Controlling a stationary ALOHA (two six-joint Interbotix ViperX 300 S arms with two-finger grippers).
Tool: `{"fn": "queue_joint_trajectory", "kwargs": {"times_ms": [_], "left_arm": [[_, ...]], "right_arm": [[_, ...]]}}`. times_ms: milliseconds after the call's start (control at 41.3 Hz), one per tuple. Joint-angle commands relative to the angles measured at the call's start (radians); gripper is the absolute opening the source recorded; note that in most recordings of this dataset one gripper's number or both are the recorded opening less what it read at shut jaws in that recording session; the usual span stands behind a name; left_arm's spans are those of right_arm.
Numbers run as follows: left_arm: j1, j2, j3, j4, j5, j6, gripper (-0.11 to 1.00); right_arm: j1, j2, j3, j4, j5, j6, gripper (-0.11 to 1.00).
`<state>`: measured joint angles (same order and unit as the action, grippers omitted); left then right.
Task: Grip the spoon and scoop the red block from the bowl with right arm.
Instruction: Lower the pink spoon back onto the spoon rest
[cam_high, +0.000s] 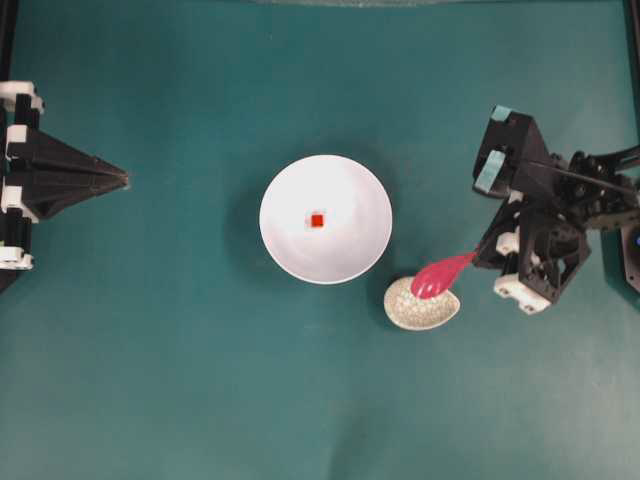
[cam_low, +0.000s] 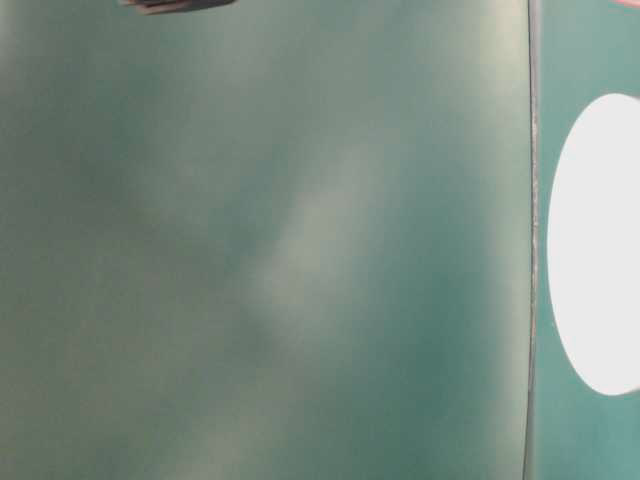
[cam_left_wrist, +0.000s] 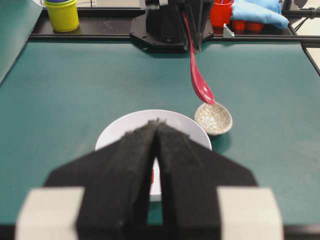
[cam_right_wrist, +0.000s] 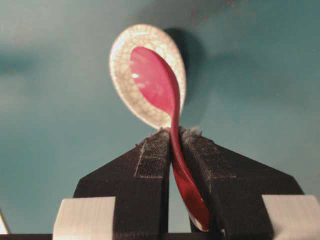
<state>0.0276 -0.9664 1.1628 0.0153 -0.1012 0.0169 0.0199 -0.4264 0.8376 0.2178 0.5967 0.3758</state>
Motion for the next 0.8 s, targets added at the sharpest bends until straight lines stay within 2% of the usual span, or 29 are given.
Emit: {"fn": "queue_joint_trajectory", "kwargs": {"times_ms": [0, 242, 630, 775], "left_arm": [[0.002, 0.005, -0.026, 0.003, -0.012, 0.0, 0.0], [0.003, 0.005, -0.026, 0.003, -0.012, 0.0, 0.0], [0.003, 0.003, -0.025, 0.003, -0.011, 0.0, 0.0], [0.003, 0.005, -0.026, 0.003, -0.011, 0.0, 0.0]], "right_arm": [[0.021, 0.005, 0.008, 0.003, -0.066, 0.006, 0.09], [0.054, 0.041, 0.049, 0.003, -0.144, 0.029, 0.09], [0.075, 0.094, 0.055, 0.002, -0.149, 0.037, 0.09], [0.081, 0.098, 0.057, -0.003, -0.147, 0.035, 0.15]]}}
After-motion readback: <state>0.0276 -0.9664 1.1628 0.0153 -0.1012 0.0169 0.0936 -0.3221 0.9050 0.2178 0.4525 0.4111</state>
